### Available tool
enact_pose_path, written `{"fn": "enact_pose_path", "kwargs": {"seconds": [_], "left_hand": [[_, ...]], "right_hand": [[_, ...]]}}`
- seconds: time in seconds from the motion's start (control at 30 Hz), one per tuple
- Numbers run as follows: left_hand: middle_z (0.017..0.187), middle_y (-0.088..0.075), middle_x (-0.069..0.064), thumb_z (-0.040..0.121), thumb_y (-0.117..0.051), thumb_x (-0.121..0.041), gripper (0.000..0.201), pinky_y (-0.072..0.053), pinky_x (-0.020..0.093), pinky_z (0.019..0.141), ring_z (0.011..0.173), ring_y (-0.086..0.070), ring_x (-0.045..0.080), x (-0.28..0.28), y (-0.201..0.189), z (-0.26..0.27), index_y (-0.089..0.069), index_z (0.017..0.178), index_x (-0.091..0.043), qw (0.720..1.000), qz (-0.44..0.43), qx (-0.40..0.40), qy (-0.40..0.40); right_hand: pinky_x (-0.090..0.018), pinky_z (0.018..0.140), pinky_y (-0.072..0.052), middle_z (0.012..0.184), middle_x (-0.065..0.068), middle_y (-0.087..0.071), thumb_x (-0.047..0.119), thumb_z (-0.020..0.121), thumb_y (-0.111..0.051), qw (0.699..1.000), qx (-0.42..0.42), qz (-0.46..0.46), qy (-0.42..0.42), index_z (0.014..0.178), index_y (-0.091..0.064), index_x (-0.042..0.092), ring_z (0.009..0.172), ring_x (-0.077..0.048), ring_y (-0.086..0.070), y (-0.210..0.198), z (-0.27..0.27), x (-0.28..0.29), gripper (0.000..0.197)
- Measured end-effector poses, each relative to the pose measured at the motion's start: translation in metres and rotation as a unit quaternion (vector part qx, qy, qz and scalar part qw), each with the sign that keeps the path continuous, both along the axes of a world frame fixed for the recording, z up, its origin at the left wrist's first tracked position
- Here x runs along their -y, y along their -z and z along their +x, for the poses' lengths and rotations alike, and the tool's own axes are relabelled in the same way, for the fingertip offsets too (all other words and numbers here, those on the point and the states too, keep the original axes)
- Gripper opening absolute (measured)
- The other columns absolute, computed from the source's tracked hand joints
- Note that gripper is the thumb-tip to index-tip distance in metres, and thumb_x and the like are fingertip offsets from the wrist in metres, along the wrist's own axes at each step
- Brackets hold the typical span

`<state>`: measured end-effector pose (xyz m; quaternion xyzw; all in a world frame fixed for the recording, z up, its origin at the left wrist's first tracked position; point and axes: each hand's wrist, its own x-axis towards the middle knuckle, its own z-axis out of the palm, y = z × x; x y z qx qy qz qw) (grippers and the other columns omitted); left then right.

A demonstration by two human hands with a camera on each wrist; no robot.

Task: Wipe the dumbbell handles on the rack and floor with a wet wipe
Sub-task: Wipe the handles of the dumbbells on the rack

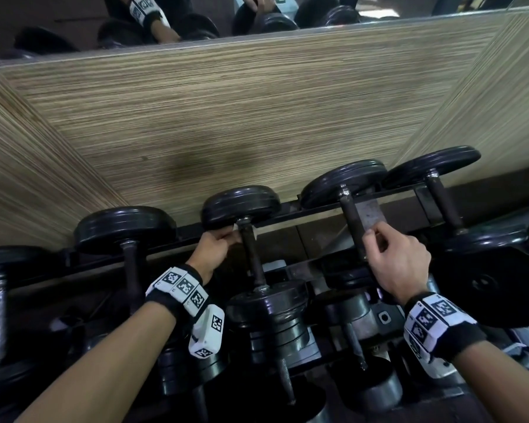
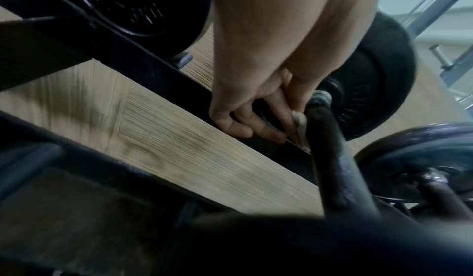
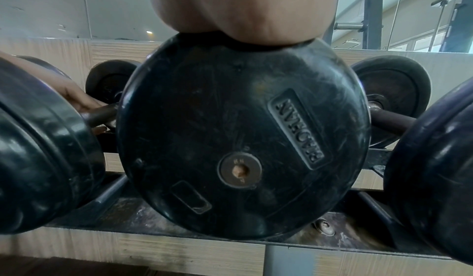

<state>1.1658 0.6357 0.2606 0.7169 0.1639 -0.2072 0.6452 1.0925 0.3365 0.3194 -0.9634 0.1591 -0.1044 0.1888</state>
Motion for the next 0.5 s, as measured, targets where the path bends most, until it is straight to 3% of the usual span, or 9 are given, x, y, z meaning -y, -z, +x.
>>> {"fn": "enact_pose_path", "kwargs": {"seconds": [0.1,0.23,0.4,0.5], "left_hand": [[0.084,-0.075,-0.014,0.097,-0.061,-0.011,0.022,-0.047,0.028,0.093,0.088,-0.067,0.006,-0.011,0.012,-0.011,-0.074,0.089,-0.026,0.997,0.051,0.051,0.026],[0.098,-0.075,-0.002,0.097,-0.059,-0.006,0.019,-0.046,0.033,0.098,0.094,-0.066,0.010,-0.013,0.025,-0.022,-0.075,0.102,-0.014,0.988,0.101,0.103,0.048],[0.078,-0.070,-0.010,0.097,-0.055,-0.004,0.033,-0.045,0.025,0.083,0.085,-0.064,0.010,0.003,0.019,-0.016,-0.073,0.080,-0.025,0.975,0.173,0.114,0.085],[0.065,-0.065,0.000,0.097,-0.058,-0.009,0.028,-0.038,0.010,0.064,0.063,-0.057,-0.008,0.000,0.007,-0.037,-0.068,0.073,-0.018,0.956,0.235,0.147,0.096]], "right_hand": [[-0.035,0.059,-0.031,0.056,0.000,-0.050,0.023,0.095,-0.060,1.000,-0.002,-0.002,0.005,0.078,-0.063,0.013,0.064,-0.042,-0.061,0.001,0.000,-0.001,0.019],[-0.035,0.059,-0.031,0.054,0.003,-0.048,0.023,0.095,-0.059,1.000,-0.005,-0.001,0.004,0.079,-0.063,0.013,0.063,-0.040,-0.060,0.001,0.000,-0.001,0.020],[-0.035,0.058,-0.030,0.052,0.004,-0.044,0.025,0.096,-0.057,1.000,0.003,0.000,0.000,0.076,-0.062,0.012,0.058,-0.038,-0.057,-0.001,-0.001,-0.001,0.025],[-0.035,0.058,-0.030,0.052,0.004,-0.043,0.022,0.095,-0.060,1.000,0.000,-0.001,0.003,0.076,-0.061,0.011,0.061,-0.041,-0.059,-0.001,-0.001,-0.001,0.022]]}}
